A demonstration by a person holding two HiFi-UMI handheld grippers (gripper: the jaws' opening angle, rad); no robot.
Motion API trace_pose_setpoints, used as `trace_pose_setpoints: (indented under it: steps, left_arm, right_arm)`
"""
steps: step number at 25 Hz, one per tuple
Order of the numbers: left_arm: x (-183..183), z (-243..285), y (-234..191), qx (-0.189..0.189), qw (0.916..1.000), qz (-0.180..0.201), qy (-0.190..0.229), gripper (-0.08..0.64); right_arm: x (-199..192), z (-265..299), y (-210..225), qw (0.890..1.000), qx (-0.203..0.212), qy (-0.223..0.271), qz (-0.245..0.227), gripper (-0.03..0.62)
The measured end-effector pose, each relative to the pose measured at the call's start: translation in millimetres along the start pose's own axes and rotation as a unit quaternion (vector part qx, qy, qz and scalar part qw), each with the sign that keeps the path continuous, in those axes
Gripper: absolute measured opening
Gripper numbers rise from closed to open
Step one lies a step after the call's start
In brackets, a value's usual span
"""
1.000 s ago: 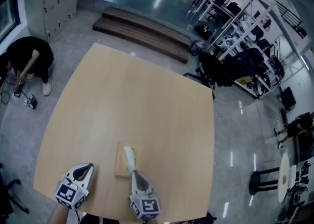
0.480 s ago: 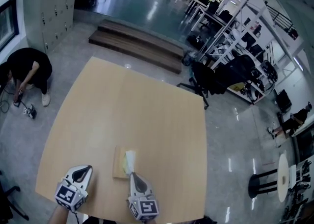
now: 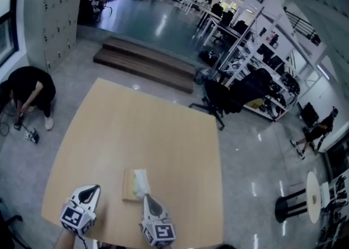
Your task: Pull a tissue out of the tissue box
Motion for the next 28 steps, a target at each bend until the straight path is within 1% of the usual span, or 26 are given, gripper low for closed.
trace_pose_setpoints:
  steps: [4, 8, 10, 13, 16, 21, 25, 28]
  left_arm:
    - [24, -6, 7, -0.002, 0.9996, 0.015, 0.022, 0.008]
    - [34, -12, 17, -0.011, 0.9992, 0.021, 0.033, 0.008]
    - [39, -15, 22, -0.014, 0.9988, 0.03, 0.036, 0.008]
    - [49, -18, 28, -0.015, 0.9979, 0.048, 0.041, 0.008]
    - [59, -21, 39, -0.015, 0.9977, 0.045, 0.049, 0.008]
    - [68, -35, 55, -0.02, 0.9978, 0.042, 0.047, 0.008]
    - [77, -42, 61, -0.026, 0.9958, 0.066, 0.057, 0.008]
    - [82, -46, 70, -0.033, 0.9948, 0.072, 0.064, 0.008]
  right_arm:
    - [24, -10, 3, 1.0, -0.013, 0.014, 0.0, 0.012]
    - [36, -20, 6, 0.999, -0.022, 0.026, -0.002, 0.012]
    - [44, -26, 7, 0.999, -0.021, 0.036, -0.006, 0.012]
    - [50, -34, 12, 0.998, -0.026, 0.05, -0.007, 0.012]
    - [59, -46, 17, 0.997, -0.035, 0.063, -0.005, 0.012]
    - [73, -72, 24, 0.996, -0.046, 0.07, -0.01, 0.012]
    - [78, -84, 27, 0.996, -0.053, 0.075, -0.009, 0.012]
    - [78, -91, 28, 0.995, -0.057, 0.078, -0.008, 0.012]
Point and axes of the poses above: the fingertips, and each gripper's own axes: z forward along the fingers, y to its right, x out of its top, the point moved 1 cm from there along -z, backward along the fingers, and after that the axes turned 11 degrees about -z, right-handed, at the moved point
